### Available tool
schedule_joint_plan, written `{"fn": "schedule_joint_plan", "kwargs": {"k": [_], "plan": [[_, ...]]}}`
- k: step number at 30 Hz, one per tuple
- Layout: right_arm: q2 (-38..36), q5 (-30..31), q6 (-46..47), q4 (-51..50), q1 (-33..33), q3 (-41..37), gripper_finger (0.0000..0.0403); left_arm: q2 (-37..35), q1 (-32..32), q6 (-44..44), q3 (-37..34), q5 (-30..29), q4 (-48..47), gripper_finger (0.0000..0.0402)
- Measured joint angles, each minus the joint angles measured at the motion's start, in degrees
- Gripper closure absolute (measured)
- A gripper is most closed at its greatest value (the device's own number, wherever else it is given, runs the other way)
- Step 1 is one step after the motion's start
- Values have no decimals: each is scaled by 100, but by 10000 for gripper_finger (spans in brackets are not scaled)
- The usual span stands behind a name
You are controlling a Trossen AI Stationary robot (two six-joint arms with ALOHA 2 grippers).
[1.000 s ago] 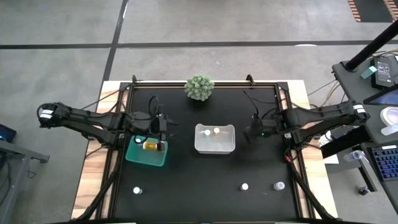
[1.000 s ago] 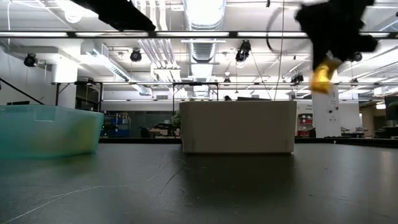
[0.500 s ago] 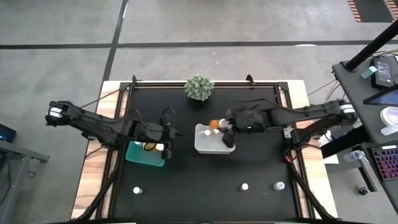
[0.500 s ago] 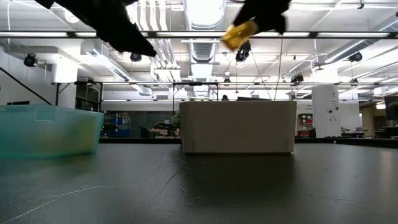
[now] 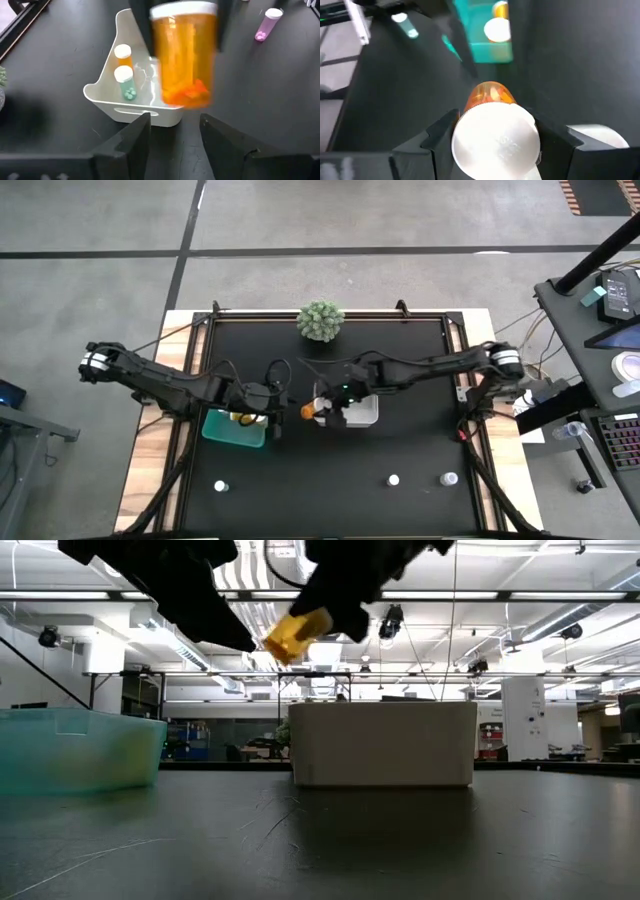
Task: Pick and place medicine bottles into bin by pill shape (circle, oval)
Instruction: Put the orange capsule bottle into the blue bin
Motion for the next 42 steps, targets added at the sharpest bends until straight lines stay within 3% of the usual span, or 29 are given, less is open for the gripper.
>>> {"fn": "schedule_joint_plan", "kwargs": {"k": [6,10,21,26,35,42], "plan": [[452,-45,-419,-419,-6,664,200,-17,-10,-147,-92,18,58,185],[579,-47,-587,-472,-35,874,200,1,-9,-143,-139,446,67,156],[597,-80,-847,-184,-68,895,200,1,13,-138,-382,388,1026,150],[597,-81,-998,-166,-70,893,200,1,15,-131,-574,341,1502,168],[597,-87,-1014,-155,-68,888,197,1,17,-88,-629,325,1551,256],[416,-141,-1021,-217,-74,884,163,1,9,183,-640,260,1570,247]]}}
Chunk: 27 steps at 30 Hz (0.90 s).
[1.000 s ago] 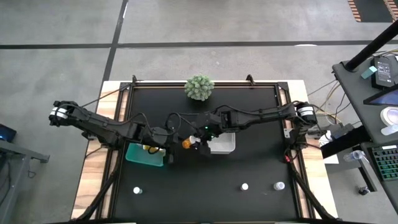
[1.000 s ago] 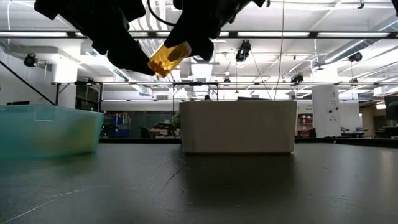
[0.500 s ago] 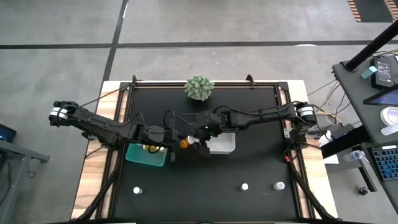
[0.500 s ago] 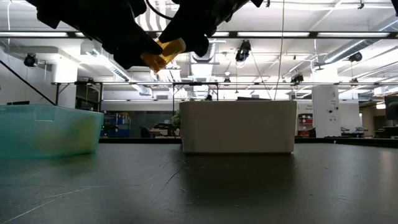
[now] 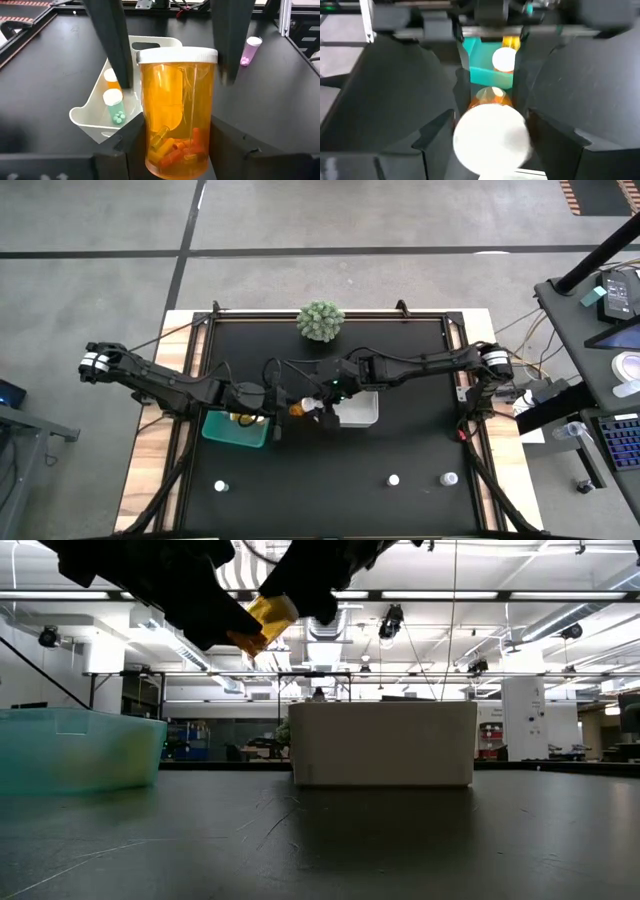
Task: Pick and place medicine bottles into bin by pill shape (circle, oval)
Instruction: Put the orange capsule bottle into the blue bin
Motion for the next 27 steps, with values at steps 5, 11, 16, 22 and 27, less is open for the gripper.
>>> {"fn": "schedule_joint_plan", "kwargs": {"k": [5,11,16,22,27], "plan": [[-429,16,-83,-156,0,-33,161,-21,-111,309,-48,2,391,245],[-989,53,-109,109,34,-556,161,-76,-284,814,-48,3,915,245],[-1469,54,-260,1086,148,-1486,161,-92,-377,1120,-53,8,1293,245],[-1828,49,-547,2773,337,-2659,161,-94,-397,1336,-53,49,1674,244],[-1840,42,-612,4660,343,-3411,163,-94,-396,1390,-53,66,2022,244]]}}
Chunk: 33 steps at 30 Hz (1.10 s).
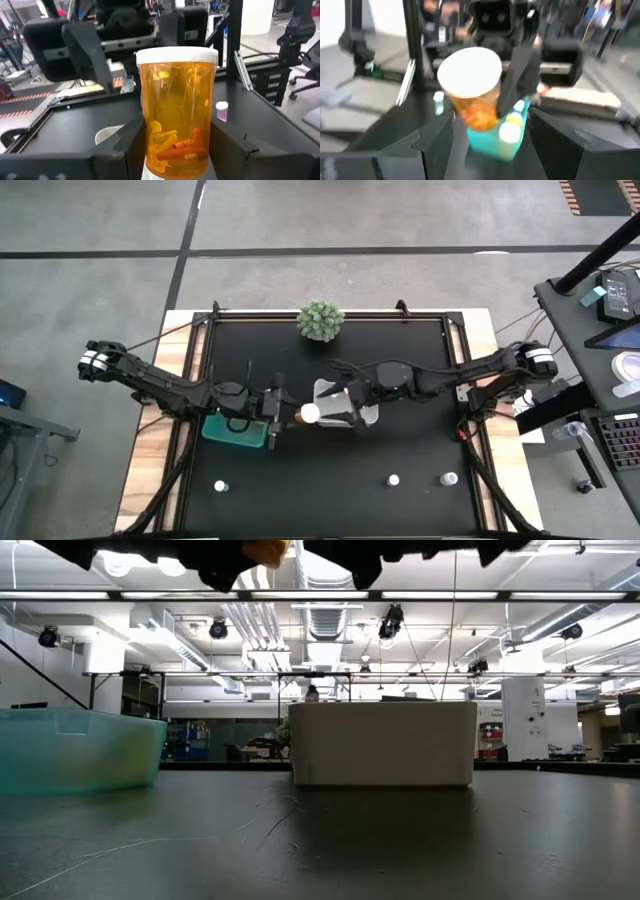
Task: Pick and place medicine bottles into bin by pill shape (circle, oval)
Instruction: Put the orange capsule bottle into the blue bin
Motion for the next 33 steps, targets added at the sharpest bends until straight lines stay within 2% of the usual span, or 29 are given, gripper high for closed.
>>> {"fn": "schedule_joint_plan", "kwargs": {"k": [4,8,11,25,33], "plan": [[356,-3,-126,1360,-2,-365,163,0,0,47,0,-2,226,244],[711,-62,-205,2174,0,-450,163,0,2,101,0,-2,272,244],[921,-332,-152,2632,-2,-418,163,0,7,119,0,-4,289,244],[1078,-459,-92,2738,0,-176,165,2,15,138,1,-83,283,244],[1080,-379,35,2736,-10,-105,196,2,11,135,2,-327,320,244]]}}
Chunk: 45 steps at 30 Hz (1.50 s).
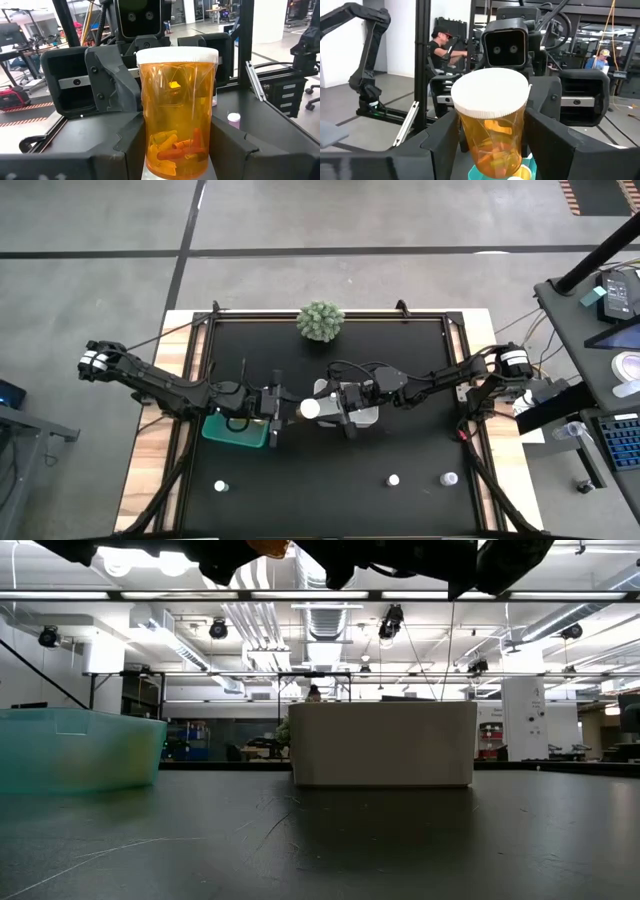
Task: Pick and place medicine bottles into bin by pill shape (circle, oval)
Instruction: Put the orange capsule bottle into the blue bin
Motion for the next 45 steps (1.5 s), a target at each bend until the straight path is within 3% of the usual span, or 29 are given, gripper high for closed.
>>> {"fn": "schedule_joint_plan", "kwargs": {"k": [19,29,33,40,45], "plan": [[0,269,-15,-30,-2,6,252,0,2,-37,0,-53,25,240],[-25,328,-6,-401,-43,14,252,4,4,-60,2,-103,-164,146],[-227,299,150,-1283,-124,14,252,-48,7,-80,2,-104,-598,127],[-457,328,371,-4010,-208,549,252,-90,25,-199,27,-104,-788,125],[-400,432,368,-4686,-205,871,252,-15,125,-335,52,-78,-877,125]]}}
